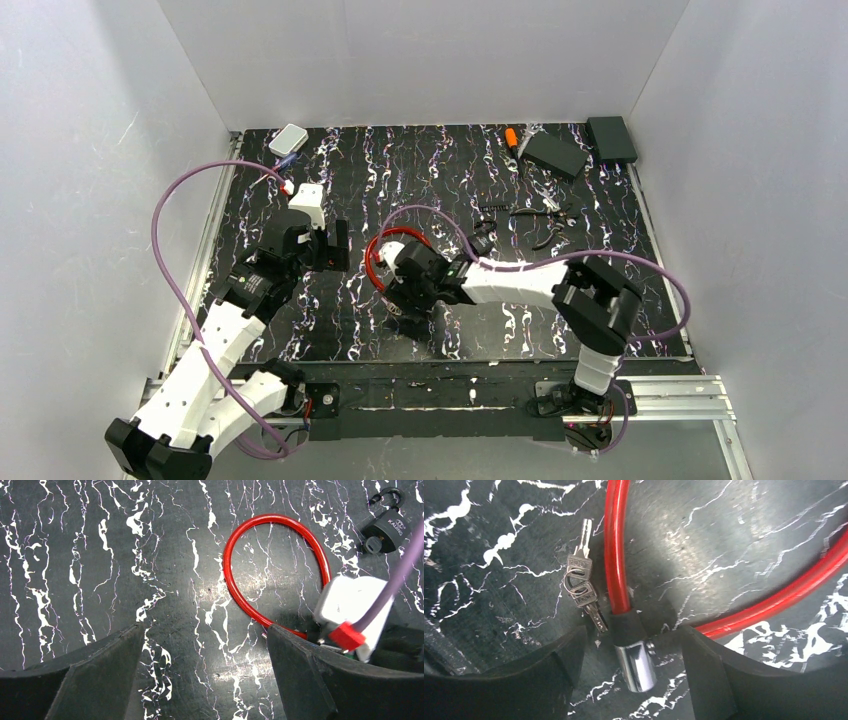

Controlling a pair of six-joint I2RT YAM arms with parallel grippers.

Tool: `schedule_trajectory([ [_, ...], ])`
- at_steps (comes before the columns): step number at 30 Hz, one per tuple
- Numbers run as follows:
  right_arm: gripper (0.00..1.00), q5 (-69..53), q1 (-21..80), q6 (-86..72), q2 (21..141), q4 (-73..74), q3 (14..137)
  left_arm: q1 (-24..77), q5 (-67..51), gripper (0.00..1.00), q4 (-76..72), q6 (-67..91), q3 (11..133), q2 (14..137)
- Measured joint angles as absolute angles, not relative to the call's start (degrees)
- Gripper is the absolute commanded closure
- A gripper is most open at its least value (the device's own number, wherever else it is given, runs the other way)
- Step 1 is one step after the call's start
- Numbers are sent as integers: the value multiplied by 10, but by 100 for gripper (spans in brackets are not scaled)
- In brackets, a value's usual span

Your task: Unlock with the key

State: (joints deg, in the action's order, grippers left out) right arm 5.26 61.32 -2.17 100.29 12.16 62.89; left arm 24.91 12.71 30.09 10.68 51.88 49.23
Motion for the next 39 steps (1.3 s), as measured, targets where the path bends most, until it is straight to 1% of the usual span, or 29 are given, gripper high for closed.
schedule_trajectory([
  [3, 35, 75, 626, -21, 1029, 119, 635, 249, 127, 10, 301, 107, 519, 492],
  [5, 42, 90, 627, -23, 1038, 119, 641, 249, 127, 10, 301, 107, 519, 492],
  [8, 66, 104, 627, -31, 1052, 121, 655, 249, 127, 10, 301, 107, 519, 492],
  [9, 72, 109, 627, -35, 1057, 122, 660, 249, 127, 10, 301, 107, 519, 492],
  [10, 76, 114, 627, -38, 1061, 123, 665, 249, 127, 10, 301, 107, 519, 492],
  [12, 79, 123, 627, -47, 1071, 125, 680, 249, 127, 10, 301, 107, 519, 492],
  [15, 88, 140, 627, -65, 1084, 131, 697, 249, 127, 10, 301, 107, 519, 492],
  [17, 91, 152, 626, -76, 1090, 137, 707, 249, 127, 10, 301, 107, 519, 492],
  [22, 90, 197, 625, -106, 1117, 159, 751, 249, 127, 10, 301, 107, 519, 493],
  [24, 87, 215, 623, -119, 1131, 171, 774, 249, 127, 10, 301, 107, 519, 493],
  [26, 77, 231, 618, -134, 1152, 179, 802, 249, 127, 10, 301, 107, 519, 493],
  [32, 42, 242, 605, -171, 1186, 224, 860, 249, 127, 10, 301, 107, 519, 493],
  [33, 39, 243, 603, -180, 1186, 230, 862, 249, 127, 10, 301, 107, 519, 493],
  [35, 35, 245, 602, -199, 1186, 242, 867, 249, 127, 10, 301, 107, 519, 493],
  [39, 35, 245, 602, -251, 1178, 272, 868, 249, 127, 10, 301, 107, 519, 493],
])
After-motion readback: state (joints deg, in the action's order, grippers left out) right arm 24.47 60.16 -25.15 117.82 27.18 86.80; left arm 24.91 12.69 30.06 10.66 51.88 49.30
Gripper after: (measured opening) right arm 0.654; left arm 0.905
